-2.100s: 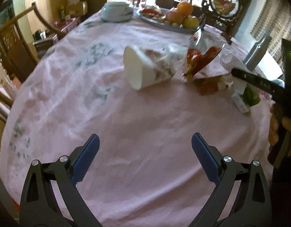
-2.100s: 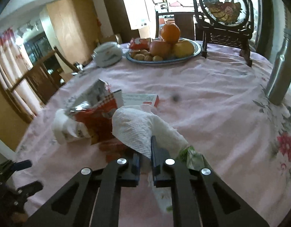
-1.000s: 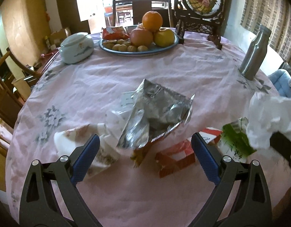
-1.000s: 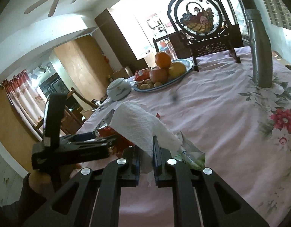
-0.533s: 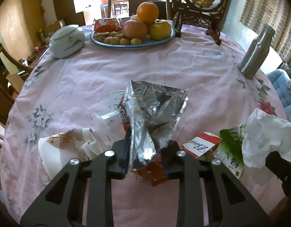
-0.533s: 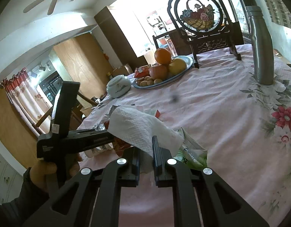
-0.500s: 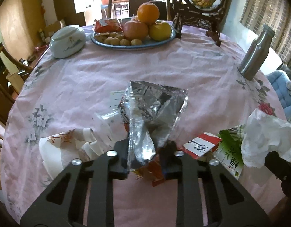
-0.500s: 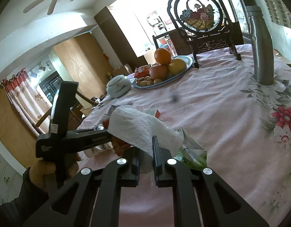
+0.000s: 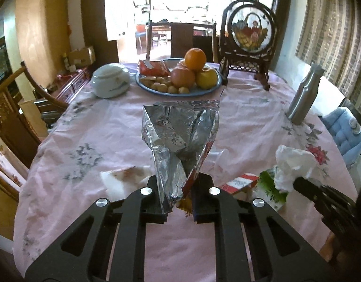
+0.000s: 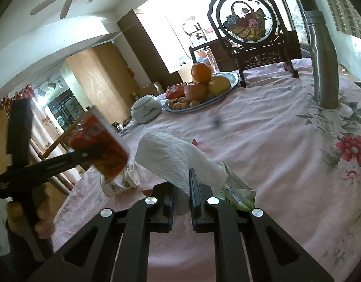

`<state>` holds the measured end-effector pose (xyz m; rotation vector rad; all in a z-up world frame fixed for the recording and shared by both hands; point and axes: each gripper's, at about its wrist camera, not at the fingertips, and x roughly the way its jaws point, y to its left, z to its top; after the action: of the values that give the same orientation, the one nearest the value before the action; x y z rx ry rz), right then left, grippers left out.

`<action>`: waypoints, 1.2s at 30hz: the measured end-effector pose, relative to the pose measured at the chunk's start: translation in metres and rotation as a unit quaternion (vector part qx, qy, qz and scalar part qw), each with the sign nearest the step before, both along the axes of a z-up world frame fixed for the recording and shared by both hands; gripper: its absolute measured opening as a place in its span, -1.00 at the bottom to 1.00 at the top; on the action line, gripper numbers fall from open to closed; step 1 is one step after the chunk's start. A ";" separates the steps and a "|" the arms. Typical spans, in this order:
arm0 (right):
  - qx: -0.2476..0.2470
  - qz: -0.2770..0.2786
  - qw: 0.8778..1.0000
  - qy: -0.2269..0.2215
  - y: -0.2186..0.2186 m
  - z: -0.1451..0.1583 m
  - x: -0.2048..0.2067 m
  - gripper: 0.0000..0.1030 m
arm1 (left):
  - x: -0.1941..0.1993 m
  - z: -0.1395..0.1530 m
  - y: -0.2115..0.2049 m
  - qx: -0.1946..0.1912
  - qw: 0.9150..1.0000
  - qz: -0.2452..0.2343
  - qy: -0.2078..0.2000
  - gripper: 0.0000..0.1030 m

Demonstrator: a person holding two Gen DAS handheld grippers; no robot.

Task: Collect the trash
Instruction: 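Lift the foil bag and tissue and carry both toward the orange basket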

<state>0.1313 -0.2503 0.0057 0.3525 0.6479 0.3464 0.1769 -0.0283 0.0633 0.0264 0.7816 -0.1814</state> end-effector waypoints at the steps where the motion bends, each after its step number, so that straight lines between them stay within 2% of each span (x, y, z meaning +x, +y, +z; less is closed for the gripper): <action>1: -0.003 0.001 1.000 0.001 0.001 -0.001 0.000 -0.74 | -0.006 0.002 0.004 -0.001 1.000 0.001 0.000 -0.70; 5: -0.013 0.007 1.000 0.002 0.009 -0.003 0.000 -0.74 | -0.031 0.002 0.017 0.001 1.000 0.005 0.001 -0.69; 9: -0.015 0.014 1.000 0.024 0.017 -0.006 0.000 -0.79 | -0.053 -0.005 0.029 0.006 1.000 0.011 0.013 -0.69; 15: -0.029 0.016 0.999 0.017 0.034 0.006 -0.031 -0.79 | -0.076 -0.008 0.041 0.012 0.999 0.025 0.025 -0.69; 27: -0.020 0.033 0.999 0.014 0.065 0.019 -0.072 -0.80 | -0.126 -0.008 0.074 -0.017 0.998 0.046 0.033 -0.69; 36: -0.024 0.074 0.997 0.001 0.108 0.032 -0.099 -0.80 | -0.166 -0.005 0.112 -0.043 0.996 0.074 0.023 -0.69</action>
<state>0.0324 -0.1425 0.0378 0.2592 0.6843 0.4713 0.0110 0.0840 0.0585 -0.1180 0.8169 -0.0753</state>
